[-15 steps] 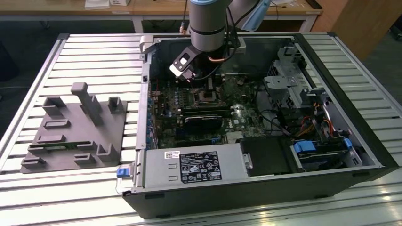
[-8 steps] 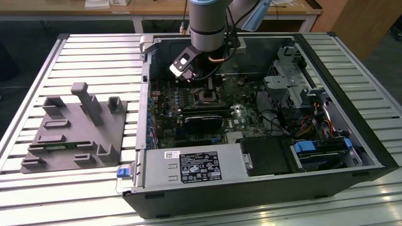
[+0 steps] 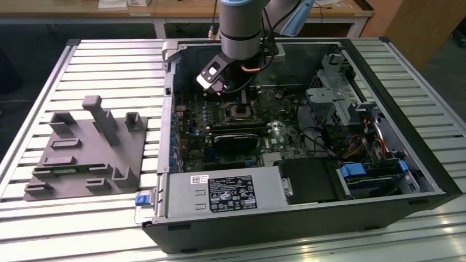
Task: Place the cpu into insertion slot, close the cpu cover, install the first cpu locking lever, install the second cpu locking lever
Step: 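Place the cpu into insertion slot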
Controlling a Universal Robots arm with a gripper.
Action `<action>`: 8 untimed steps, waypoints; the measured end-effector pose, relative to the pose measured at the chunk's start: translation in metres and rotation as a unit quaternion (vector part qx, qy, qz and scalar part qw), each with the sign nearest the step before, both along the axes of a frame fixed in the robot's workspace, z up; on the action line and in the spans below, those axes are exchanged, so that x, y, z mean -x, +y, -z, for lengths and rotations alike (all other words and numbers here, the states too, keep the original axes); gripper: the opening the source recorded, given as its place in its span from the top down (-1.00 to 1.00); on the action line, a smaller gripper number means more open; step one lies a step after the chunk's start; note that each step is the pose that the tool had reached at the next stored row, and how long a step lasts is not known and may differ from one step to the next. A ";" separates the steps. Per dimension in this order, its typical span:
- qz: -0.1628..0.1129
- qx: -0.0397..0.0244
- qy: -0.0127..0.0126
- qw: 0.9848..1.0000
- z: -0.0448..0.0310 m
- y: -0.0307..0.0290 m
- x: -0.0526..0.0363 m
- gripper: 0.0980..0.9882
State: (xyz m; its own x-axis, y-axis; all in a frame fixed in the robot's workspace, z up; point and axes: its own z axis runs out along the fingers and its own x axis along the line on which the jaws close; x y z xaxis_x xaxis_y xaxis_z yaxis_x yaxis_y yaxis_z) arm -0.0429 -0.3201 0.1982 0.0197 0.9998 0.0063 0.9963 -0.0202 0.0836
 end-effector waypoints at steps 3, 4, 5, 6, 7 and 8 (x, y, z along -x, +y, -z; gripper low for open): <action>0.000 -0.001 0.000 1.000 -0.0010 0.0002 -0.0001 0.98; 0.000 -0.001 -0.001 1.000 -0.0018 0.0003 -0.0002 0.98; 0.000 0.000 0.000 1.000 -0.0035 0.0002 -0.0001 0.98; 0.000 0.000 0.000 1.000 -0.0053 0.0000 0.0000 0.98; 0.000 0.000 0.000 1.000 -0.0068 0.0001 0.0000 0.98; 0.000 0.000 0.000 1.000 -0.0088 0.0001 0.0000 0.98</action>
State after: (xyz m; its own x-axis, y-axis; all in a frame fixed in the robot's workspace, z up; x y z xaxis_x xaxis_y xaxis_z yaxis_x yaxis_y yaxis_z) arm -0.0429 -0.3200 0.2069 0.0198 0.9998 0.0065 0.9963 -0.0202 0.0837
